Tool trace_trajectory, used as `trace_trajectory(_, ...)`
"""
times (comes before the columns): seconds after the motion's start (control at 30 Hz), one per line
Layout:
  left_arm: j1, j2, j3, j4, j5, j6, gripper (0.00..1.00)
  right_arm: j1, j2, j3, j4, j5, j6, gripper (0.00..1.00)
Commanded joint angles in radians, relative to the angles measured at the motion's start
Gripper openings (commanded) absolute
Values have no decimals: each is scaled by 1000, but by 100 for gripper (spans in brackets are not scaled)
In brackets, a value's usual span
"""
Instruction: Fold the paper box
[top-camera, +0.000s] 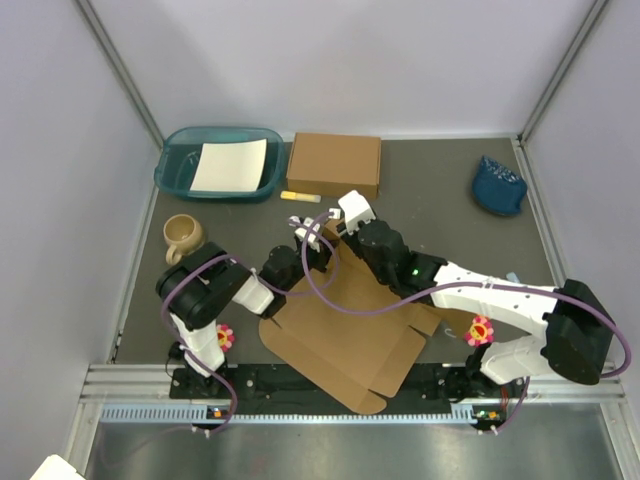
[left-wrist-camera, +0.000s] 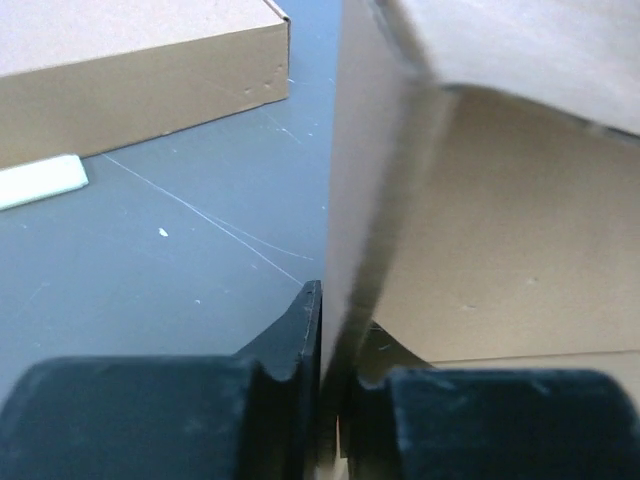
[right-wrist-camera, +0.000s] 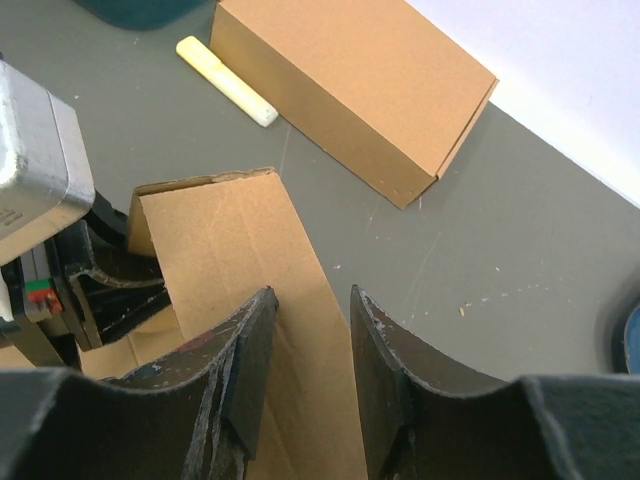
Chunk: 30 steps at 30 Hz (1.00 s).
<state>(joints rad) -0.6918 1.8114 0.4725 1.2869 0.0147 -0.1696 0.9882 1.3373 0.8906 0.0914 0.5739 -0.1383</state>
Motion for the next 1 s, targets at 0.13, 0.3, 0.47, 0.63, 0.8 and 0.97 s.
trace_trajectory(0.13, 2, -24, 9, 180, 56, 45, 0, 17, 53, -35, -148, -62, 6, 39)
trace_trajectory(0.3, 2, -70, -12, 138, 13, 48, 0, 15, 34, -1, -176, -26, 20, 40)
trace_trajectory(0.47, 0, -99, -50, 111, -96, 9, 0, 15, -9, 83, -216, 73, 78, 46)
trace_trajectory(0.63, -11, -136, -60, 39, -200, -33, 0, -2, -64, 208, -310, 190, 130, 54)
trace_trajectory(0.8, -11, -199, -41, -101, -248, -25, 0, -60, -141, 291, -449, 263, 183, 57)
trace_trajectory(0.97, -11, -231, -37, -185, -366, -4, 0, -141, -358, 170, -463, 271, 221, 70)
